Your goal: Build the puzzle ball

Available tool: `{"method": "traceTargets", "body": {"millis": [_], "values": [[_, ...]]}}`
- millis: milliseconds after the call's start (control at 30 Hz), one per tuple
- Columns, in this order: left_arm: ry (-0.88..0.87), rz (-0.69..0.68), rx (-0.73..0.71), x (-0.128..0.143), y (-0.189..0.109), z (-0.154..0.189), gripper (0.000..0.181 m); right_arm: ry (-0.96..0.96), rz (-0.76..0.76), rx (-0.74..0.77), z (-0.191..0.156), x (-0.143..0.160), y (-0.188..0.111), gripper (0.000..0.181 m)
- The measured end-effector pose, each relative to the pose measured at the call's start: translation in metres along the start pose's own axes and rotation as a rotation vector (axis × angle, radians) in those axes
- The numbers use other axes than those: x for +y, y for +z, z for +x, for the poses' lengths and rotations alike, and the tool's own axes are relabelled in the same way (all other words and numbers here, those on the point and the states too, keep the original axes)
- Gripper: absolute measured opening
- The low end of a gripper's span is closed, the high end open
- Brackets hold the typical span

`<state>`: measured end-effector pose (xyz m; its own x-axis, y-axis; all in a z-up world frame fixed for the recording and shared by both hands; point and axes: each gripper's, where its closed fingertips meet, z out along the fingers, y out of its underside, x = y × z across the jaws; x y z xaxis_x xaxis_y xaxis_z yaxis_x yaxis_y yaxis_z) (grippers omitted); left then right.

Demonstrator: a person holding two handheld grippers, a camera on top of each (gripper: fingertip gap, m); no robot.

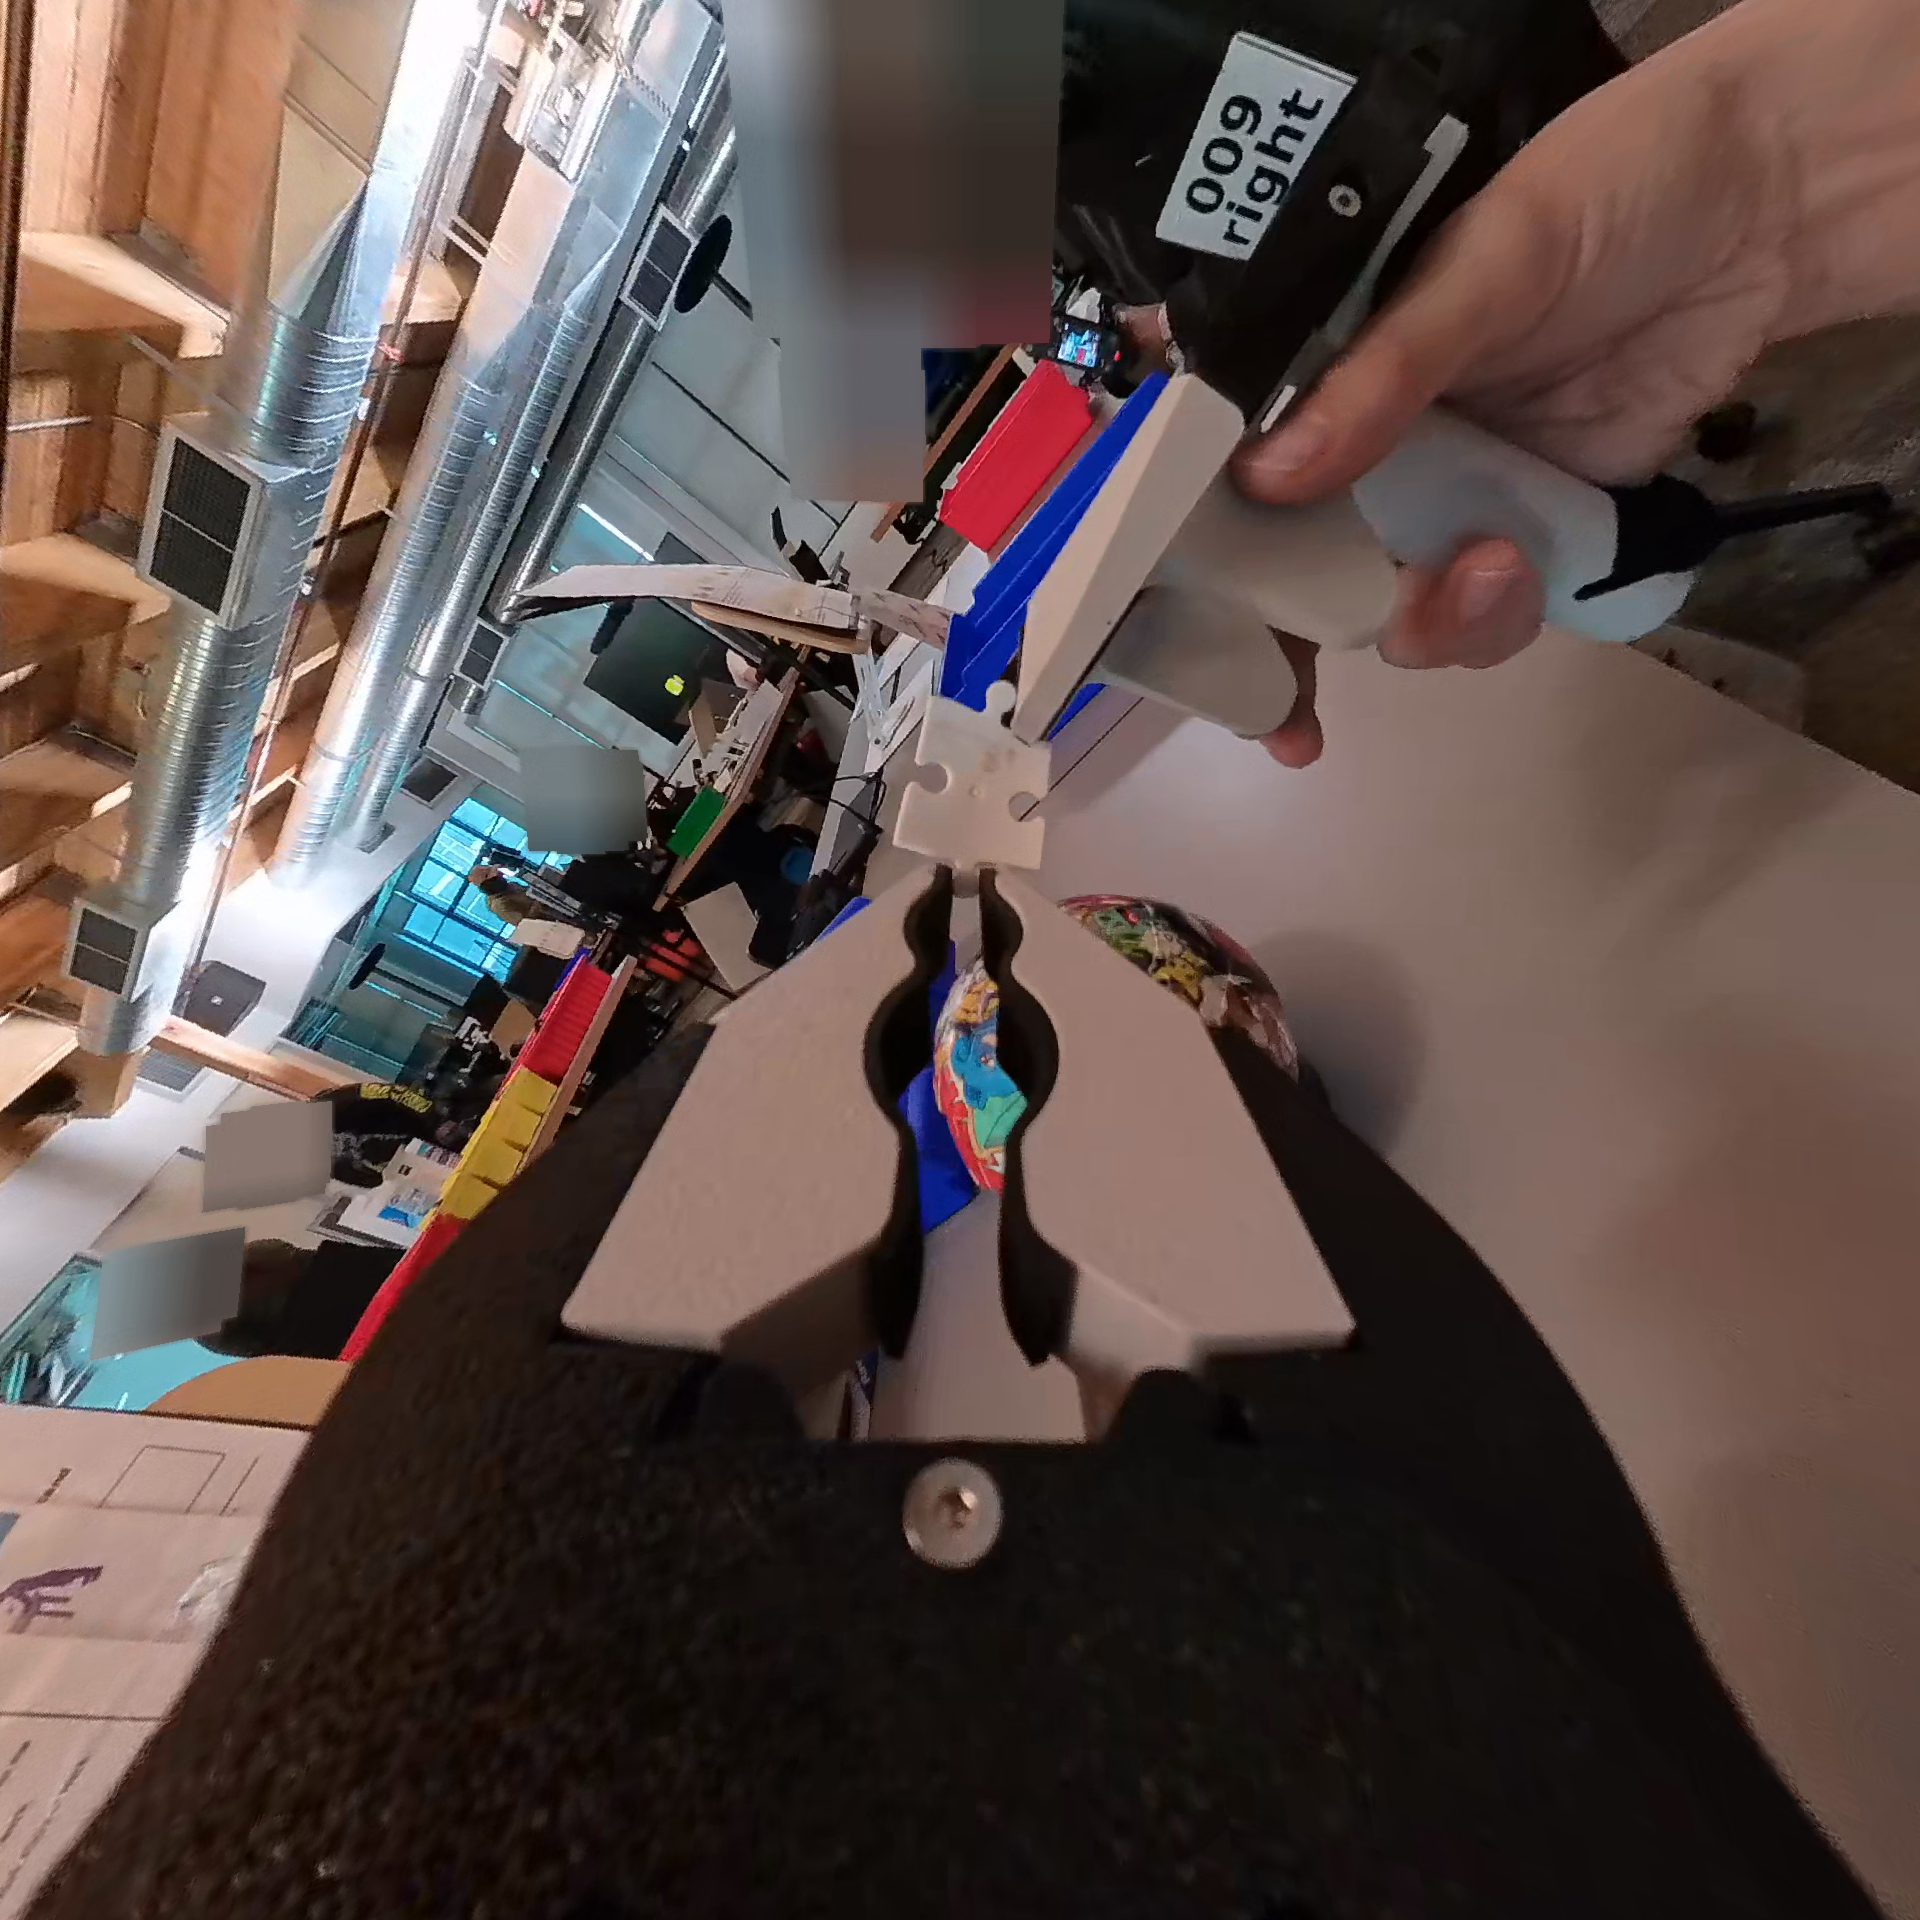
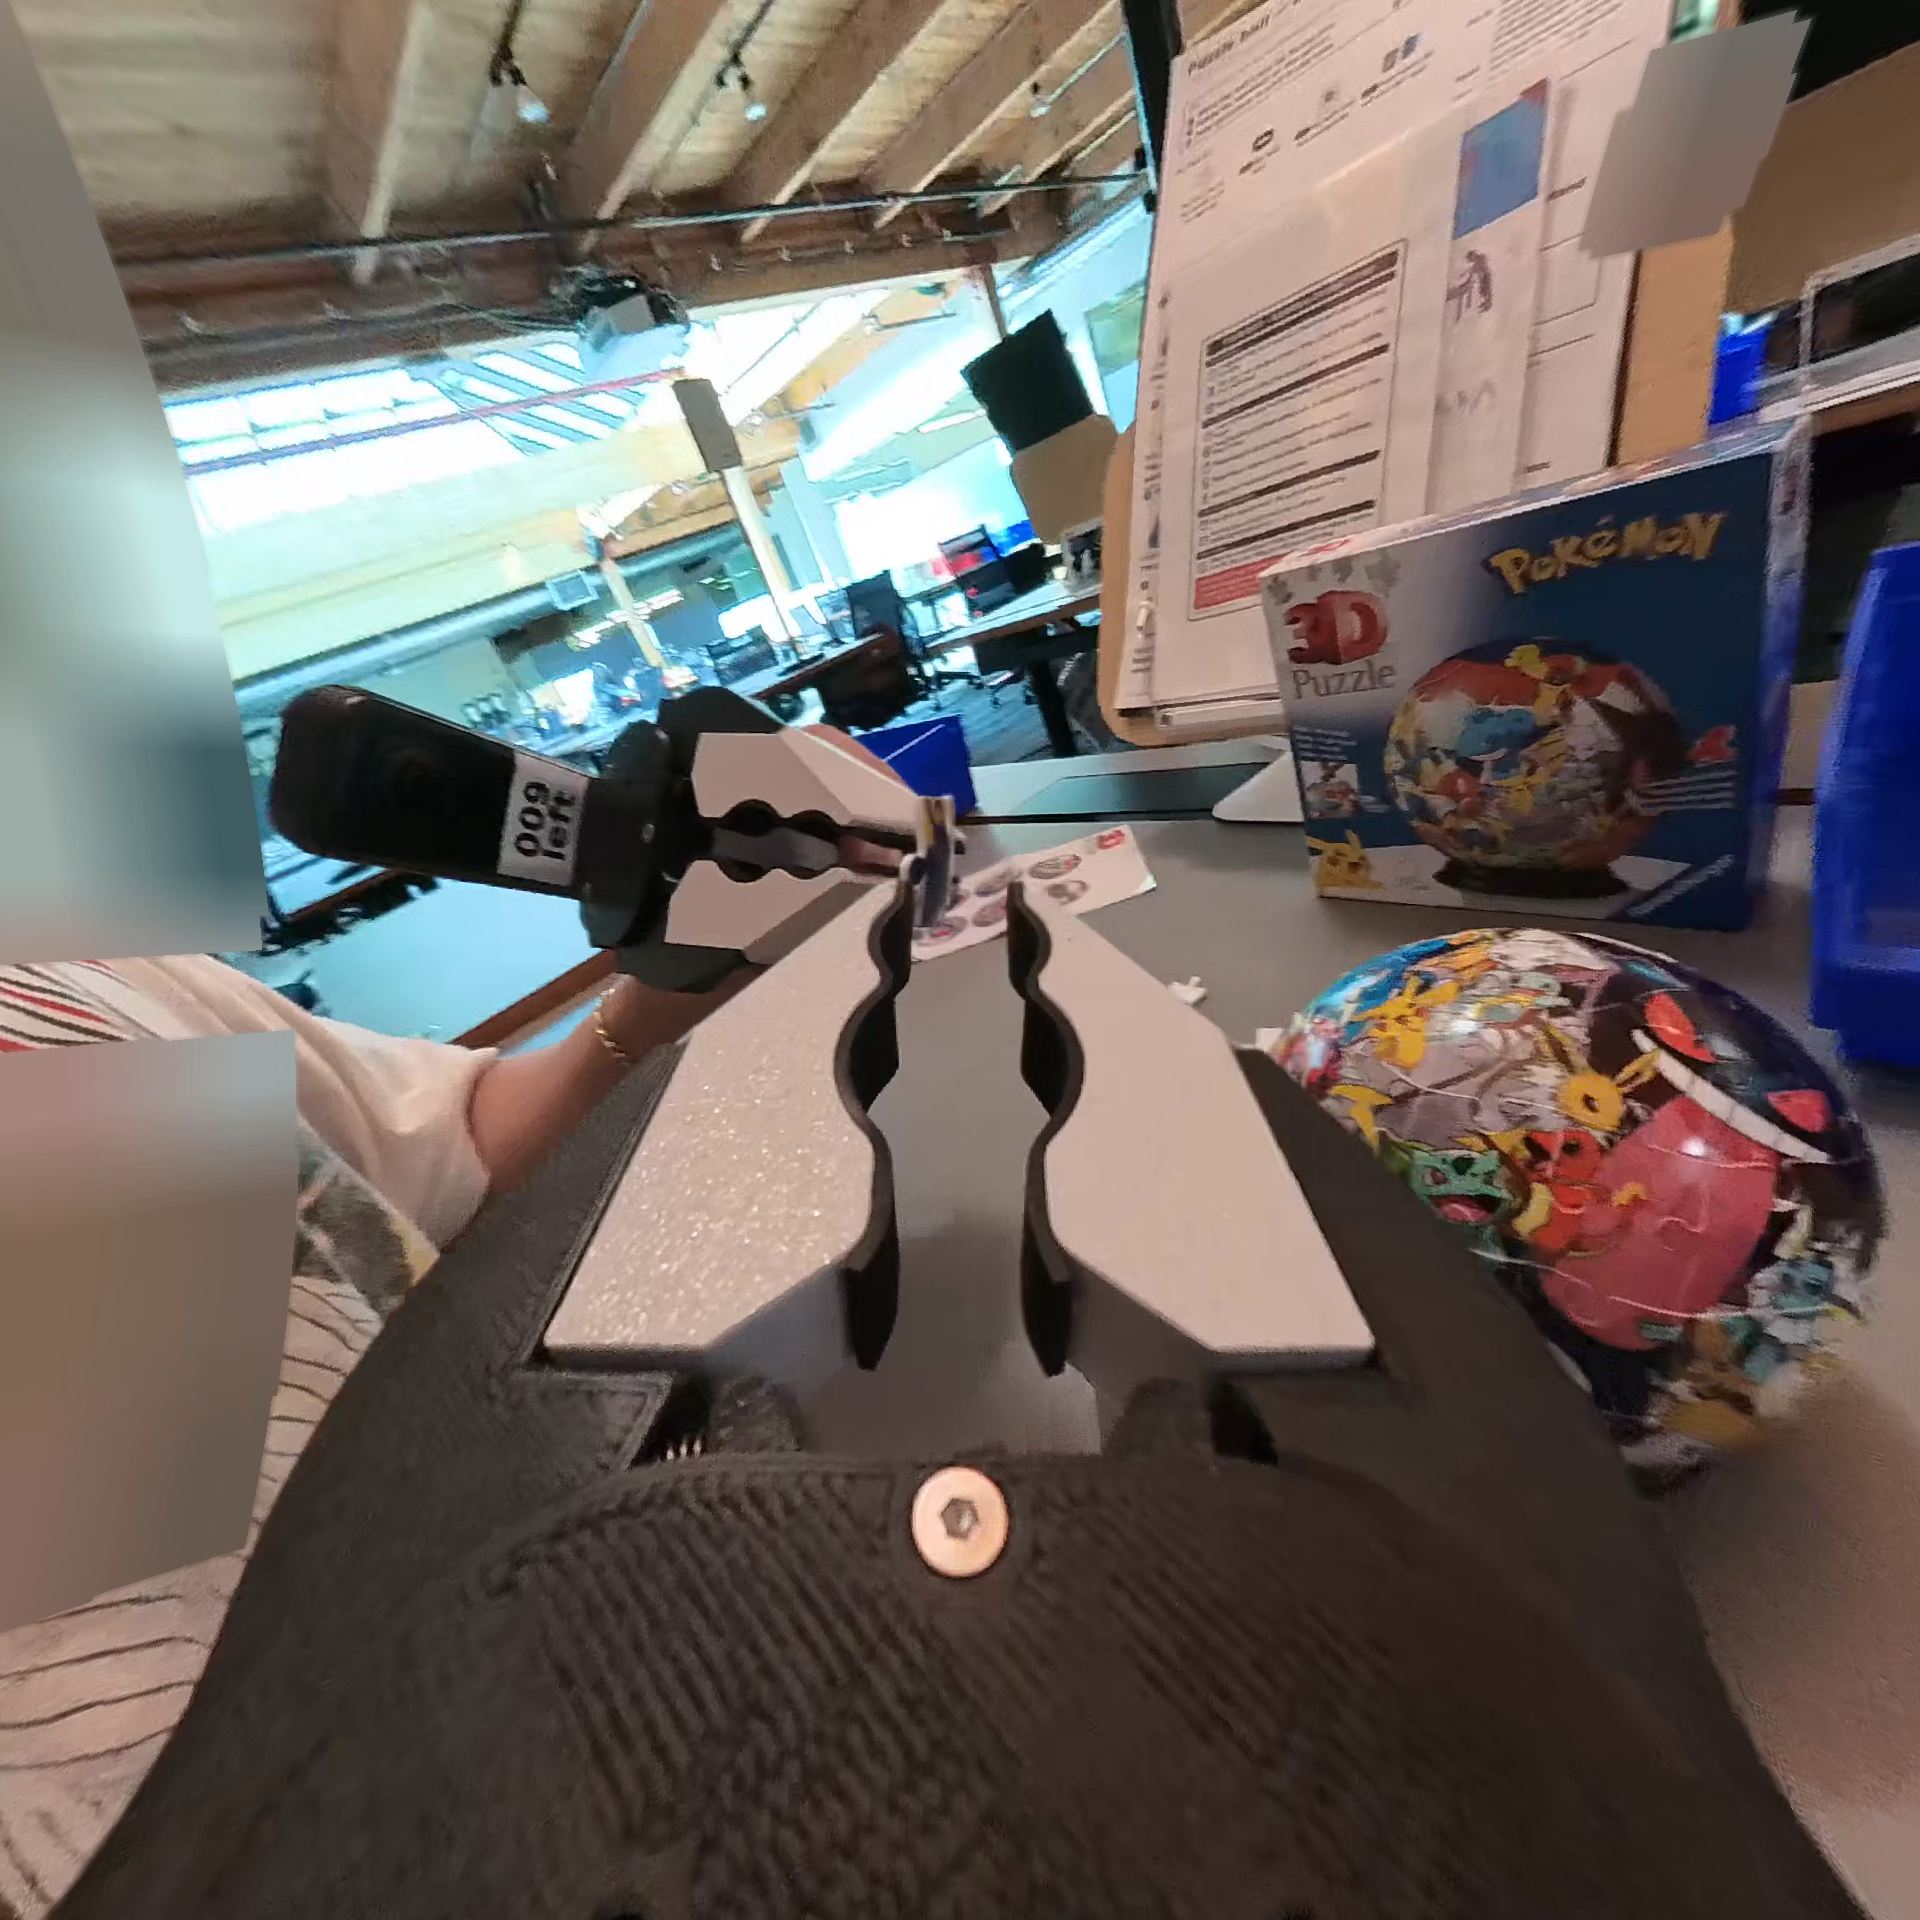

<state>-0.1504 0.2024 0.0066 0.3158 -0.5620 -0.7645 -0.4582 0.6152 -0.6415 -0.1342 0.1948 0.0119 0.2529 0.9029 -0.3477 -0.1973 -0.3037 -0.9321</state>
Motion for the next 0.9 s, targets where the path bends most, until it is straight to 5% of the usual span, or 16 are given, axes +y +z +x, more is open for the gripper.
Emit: {"method": "traceTargets", "body": {"millis": [167, 267, 400, 500, 633, 767, 900], "values": [[0.054, -0.045, -0.025, 0.003, 0.001, -0.002, 0.002, -0.027, 0.012, -0.002, -0.001, 0.0, 0.003, 0.001], [0.1, -0.073, -0.033, 0.007, 0.002, 0.001, 0.002, -0.028, -0.012, 0.006, -0.001, 0.003, 0.004, 0.025], [0.12, -0.074, -0.023, 0.004, 0.004, 0.006, 0.002, -0.048, -0.02, 0.041, 0.005, 0.004, 0.006, 0.001], [0.033, -0.058, 0.049, 0.005, 0.004, 0.013, 0.008, -0.106, -0.038, 0.059, 0.009, 0.006, 0.005, 0.0], [-0.202, -0.009, 0.203, -0.005, -0.001, 0.02, 0.026, -0.372, -0.099, 0.058, -0.001, 0.008, 0.003, 0.0], [-0.299, 0.068, 0.312, -0.021, -0.003, 0.021, 0.002, -0.854, -0.262, 0.081, -0.005, 0.024, 0.001, 0.0], [-0.263, 0.031, 0.351, -0.015, 0.001, 0.021, 0.008, -0.943, -0.307, 0.076, -0.008, 0.026, 0.006, 0.0]]}}
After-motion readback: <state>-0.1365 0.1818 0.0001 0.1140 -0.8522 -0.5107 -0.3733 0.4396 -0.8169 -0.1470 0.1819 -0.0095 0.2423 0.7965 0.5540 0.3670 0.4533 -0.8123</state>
